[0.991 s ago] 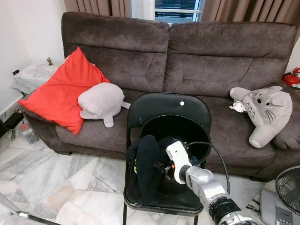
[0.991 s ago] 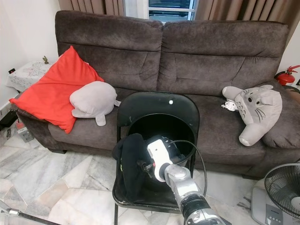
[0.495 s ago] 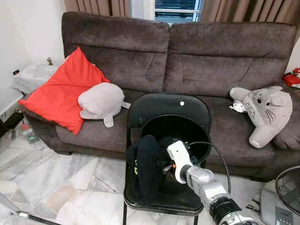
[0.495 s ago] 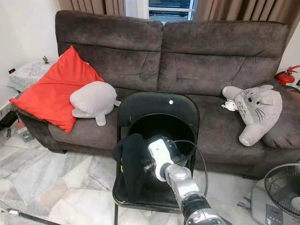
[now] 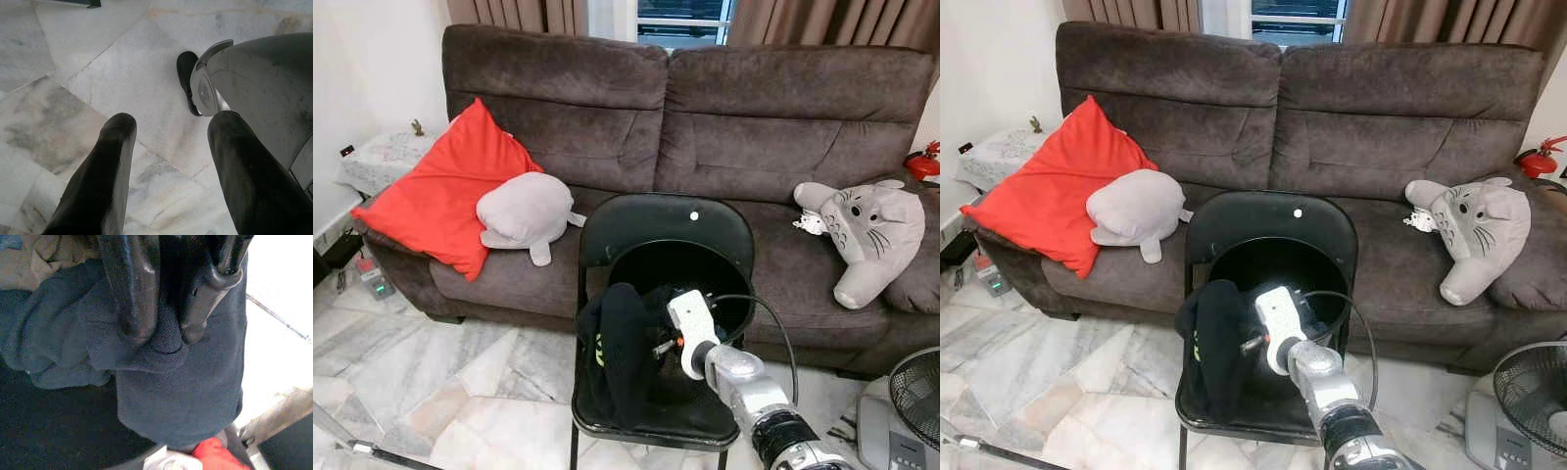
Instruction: Hang hanger
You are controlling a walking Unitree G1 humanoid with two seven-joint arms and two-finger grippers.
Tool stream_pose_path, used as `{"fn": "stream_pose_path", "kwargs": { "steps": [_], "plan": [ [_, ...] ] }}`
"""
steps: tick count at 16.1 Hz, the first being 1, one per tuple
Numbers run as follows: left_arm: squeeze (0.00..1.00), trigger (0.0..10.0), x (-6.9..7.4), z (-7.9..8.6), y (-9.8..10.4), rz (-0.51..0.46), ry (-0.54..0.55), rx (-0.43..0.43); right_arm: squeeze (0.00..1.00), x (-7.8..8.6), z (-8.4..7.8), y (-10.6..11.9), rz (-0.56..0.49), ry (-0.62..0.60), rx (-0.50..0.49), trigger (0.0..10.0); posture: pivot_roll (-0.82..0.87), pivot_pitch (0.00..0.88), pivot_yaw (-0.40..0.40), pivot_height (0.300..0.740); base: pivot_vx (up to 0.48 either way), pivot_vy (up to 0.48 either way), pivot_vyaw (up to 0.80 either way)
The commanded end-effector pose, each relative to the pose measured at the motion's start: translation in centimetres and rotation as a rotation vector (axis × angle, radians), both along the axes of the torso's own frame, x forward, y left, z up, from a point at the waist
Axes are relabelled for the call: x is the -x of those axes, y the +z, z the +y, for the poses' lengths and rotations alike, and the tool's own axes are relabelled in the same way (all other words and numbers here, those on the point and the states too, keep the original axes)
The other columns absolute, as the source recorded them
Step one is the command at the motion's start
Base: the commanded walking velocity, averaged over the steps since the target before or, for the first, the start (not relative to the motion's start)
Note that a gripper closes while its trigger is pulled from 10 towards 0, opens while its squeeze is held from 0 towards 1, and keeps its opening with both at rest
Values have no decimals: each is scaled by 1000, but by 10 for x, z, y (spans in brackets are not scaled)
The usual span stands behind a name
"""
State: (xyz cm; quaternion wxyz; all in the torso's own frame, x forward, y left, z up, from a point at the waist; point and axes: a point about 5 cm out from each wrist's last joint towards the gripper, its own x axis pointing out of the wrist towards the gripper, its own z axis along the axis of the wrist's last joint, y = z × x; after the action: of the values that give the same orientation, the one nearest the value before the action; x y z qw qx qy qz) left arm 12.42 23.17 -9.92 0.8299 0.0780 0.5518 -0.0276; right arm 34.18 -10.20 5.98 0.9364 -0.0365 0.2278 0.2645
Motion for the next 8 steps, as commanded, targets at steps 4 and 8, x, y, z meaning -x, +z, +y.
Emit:
{"fn": "stream_pose_path", "kwargs": {
  "steps": [4,8],
  "plan": [
    [0,10000,3,-3,-2,13,8,6,0,-22,-18,62,-271,-130,-141,0,43,0,-6,740,0,0,0],
    [0,10000,0,-8,-2,5,10,18,0,-11,-29,96,-389,-144,-176,0,12,0,-16,740,0,0,0]
  ]
}}
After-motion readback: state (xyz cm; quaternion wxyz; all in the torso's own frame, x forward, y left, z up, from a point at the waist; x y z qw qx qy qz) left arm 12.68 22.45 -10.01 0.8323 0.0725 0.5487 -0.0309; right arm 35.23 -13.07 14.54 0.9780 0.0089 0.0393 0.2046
